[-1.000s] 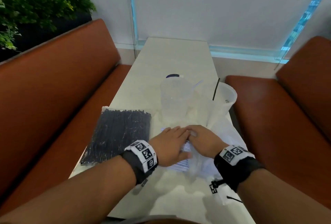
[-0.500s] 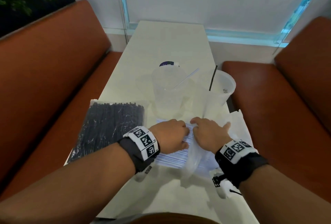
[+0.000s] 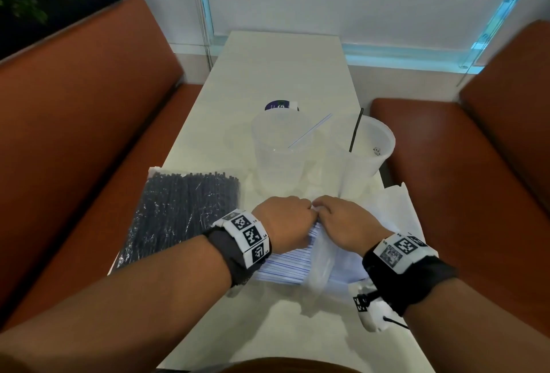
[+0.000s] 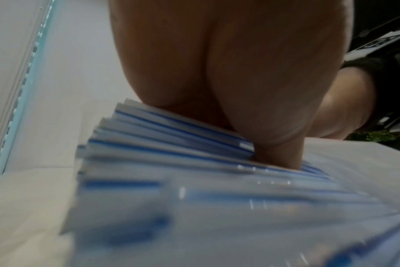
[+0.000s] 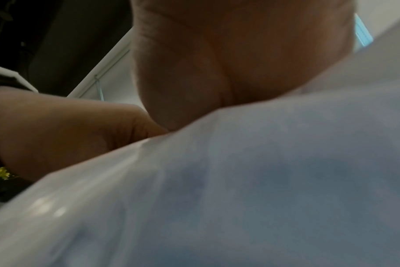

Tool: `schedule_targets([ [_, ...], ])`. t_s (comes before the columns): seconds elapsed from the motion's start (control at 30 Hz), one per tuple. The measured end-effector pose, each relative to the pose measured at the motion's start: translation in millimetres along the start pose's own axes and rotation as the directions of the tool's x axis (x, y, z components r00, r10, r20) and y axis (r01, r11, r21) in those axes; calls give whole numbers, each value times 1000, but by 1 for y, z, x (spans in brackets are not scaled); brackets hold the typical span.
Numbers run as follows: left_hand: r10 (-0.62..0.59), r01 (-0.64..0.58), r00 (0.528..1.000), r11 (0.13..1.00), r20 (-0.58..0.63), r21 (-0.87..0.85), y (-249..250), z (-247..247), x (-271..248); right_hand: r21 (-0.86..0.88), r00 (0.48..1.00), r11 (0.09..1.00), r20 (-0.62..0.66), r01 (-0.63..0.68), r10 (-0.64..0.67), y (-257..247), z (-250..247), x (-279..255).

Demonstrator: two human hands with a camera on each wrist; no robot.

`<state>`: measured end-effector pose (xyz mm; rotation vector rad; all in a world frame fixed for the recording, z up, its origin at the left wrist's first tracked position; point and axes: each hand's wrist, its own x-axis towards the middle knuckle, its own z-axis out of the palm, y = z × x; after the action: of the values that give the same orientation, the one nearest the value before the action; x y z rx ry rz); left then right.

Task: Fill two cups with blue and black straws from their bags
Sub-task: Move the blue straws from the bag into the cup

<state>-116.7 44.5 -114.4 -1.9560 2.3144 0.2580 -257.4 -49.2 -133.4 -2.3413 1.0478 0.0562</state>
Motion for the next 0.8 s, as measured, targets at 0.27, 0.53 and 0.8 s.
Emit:
schedule_targets([
  [0.27,-20,30,999,956,-37,290,-28,-15,-17,61,998,996,-2,-68,68,4,-2,-2],
  [0.53,-46,55,998,916,-33,398,-70,-21,-45,136,992,983,11,-127,127,13,3,-7],
  [0.8,-150,161,987,907,-59,390,-119,-38,-66,152,993,982,-15,-112,116,16,1,-7],
])
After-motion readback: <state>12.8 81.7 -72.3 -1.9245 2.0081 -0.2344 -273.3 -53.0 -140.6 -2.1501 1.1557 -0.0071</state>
